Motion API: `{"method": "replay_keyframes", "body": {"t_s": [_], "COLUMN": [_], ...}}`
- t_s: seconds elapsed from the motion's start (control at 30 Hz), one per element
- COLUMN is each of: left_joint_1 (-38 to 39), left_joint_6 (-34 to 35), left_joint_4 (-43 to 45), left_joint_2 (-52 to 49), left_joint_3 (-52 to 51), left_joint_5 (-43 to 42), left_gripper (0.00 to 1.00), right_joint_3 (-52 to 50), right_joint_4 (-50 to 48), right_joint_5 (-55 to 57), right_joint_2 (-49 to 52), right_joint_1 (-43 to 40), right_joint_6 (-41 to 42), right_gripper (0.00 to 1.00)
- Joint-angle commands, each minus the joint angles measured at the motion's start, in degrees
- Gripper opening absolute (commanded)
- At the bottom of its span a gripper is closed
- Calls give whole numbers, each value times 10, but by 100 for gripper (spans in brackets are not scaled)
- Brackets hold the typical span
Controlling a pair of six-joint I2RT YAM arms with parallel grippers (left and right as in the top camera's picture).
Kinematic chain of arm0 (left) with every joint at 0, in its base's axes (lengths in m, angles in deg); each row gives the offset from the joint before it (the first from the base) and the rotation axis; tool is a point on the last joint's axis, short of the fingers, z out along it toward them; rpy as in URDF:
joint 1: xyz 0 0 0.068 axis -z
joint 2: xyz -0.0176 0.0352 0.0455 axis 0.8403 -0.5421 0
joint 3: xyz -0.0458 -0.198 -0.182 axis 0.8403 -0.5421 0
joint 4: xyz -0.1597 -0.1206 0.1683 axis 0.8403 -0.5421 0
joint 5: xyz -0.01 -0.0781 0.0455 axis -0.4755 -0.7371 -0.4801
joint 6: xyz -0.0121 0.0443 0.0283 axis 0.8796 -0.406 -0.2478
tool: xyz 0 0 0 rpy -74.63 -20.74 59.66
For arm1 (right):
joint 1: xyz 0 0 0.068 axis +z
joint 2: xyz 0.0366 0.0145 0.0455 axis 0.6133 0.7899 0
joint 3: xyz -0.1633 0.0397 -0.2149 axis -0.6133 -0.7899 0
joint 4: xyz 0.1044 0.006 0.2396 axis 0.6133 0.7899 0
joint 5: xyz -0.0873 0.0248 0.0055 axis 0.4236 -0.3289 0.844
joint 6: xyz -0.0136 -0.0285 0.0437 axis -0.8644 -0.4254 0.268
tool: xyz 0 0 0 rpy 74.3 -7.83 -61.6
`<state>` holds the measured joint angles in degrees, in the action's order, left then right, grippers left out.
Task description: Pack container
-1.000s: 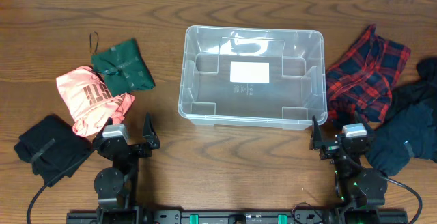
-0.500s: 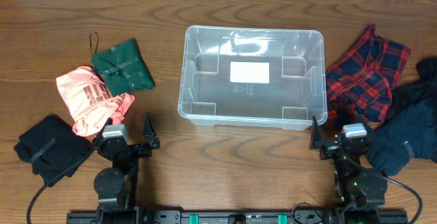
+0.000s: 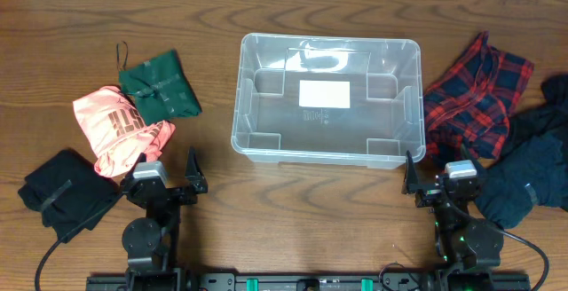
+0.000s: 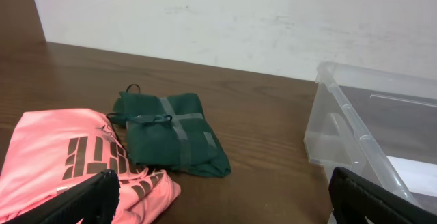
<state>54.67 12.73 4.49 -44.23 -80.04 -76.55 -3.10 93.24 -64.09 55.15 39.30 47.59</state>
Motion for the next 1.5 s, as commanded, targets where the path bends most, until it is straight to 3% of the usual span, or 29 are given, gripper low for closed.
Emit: {"method": "replay_keyframes", "body": {"t_s": [0.0,0.63,0.93,1.27,1.47], "left_joint_1": [2,2,2,2,2], "left_joint_6": [-2,15,75,74,74], "left_joint_4": [-26,-17,-60,-231,-358], "left_joint_2": [-1,-1,-59,-342,-480], "left_joint_3": [-5,-1,120,394,525], "left_joint_5": [10,10,4,4,4], "left_gripper": [98,98,98,98,98], "right_joint_3": [-1,2,116,384,612], "right_joint_4": [2,-1,53,201,365], "right_joint_5": [2,2,82,107,40], "right_joint_2": [-3,-3,43,353,592], "right_joint_1": [5,4,4,-39,-118], "right_joint_6": [3,25,76,64,35], "right_gripper": [99,99,99,99,99]}}
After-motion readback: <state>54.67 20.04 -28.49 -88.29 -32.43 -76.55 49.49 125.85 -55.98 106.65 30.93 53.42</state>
